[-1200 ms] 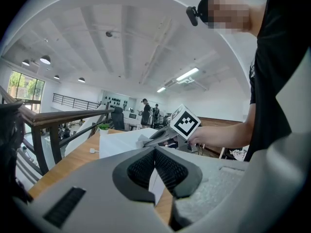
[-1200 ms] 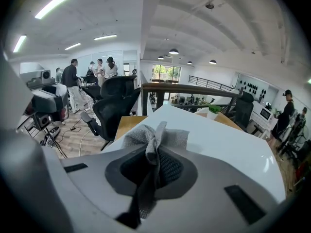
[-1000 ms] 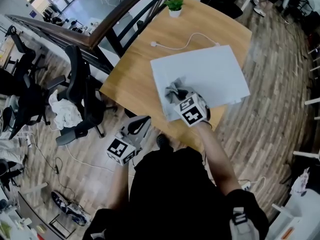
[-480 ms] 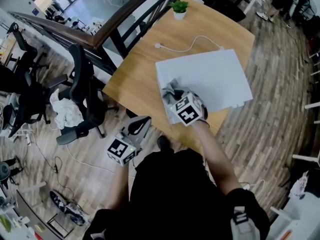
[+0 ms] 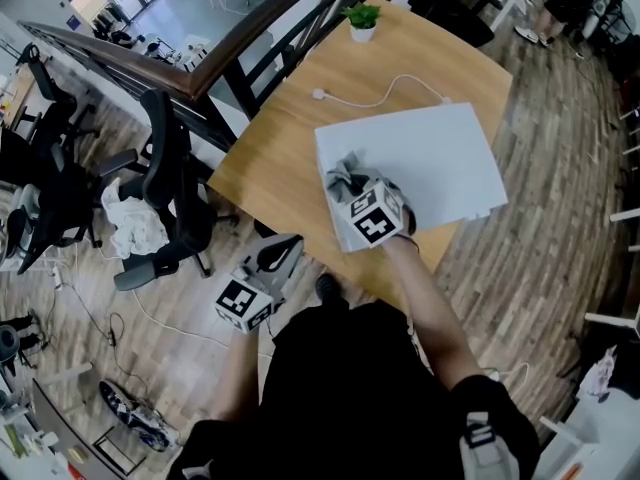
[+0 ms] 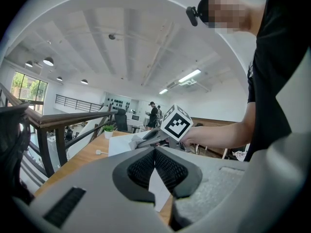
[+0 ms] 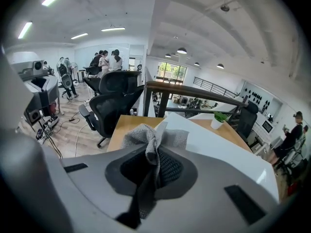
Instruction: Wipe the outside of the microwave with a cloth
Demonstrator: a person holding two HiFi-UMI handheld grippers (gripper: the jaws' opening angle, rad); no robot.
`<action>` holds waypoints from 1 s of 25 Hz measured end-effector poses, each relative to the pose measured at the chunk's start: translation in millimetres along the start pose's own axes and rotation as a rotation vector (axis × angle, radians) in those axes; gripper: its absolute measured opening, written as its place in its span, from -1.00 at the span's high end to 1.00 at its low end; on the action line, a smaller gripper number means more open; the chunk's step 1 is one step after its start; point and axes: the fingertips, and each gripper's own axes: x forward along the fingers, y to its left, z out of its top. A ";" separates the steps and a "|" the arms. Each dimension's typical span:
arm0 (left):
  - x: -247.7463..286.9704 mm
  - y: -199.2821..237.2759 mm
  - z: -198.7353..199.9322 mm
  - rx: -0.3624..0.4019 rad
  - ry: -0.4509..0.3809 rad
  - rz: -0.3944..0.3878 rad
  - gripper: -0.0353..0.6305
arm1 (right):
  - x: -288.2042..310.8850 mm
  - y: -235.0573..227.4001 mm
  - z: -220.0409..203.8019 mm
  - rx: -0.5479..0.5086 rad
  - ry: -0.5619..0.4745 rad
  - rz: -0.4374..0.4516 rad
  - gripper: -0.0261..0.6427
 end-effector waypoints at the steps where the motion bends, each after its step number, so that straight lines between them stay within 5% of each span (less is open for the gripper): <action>1: -0.4 1.2 0.5 -0.002 -0.003 0.002 0.89 | 1.1 -1.4 0.8 0.000 0.000 -0.001 0.85; 15: 13.7 -1.7 -3.9 -0.014 0.017 -0.031 0.89 | 0.4 -20.0 1.8 0.039 -0.028 -0.023 0.85; 25: 31.8 -22.7 -5.6 -0.039 0.020 -0.023 0.89 | -11.4 -80.9 -29.2 0.091 0.006 -0.068 0.85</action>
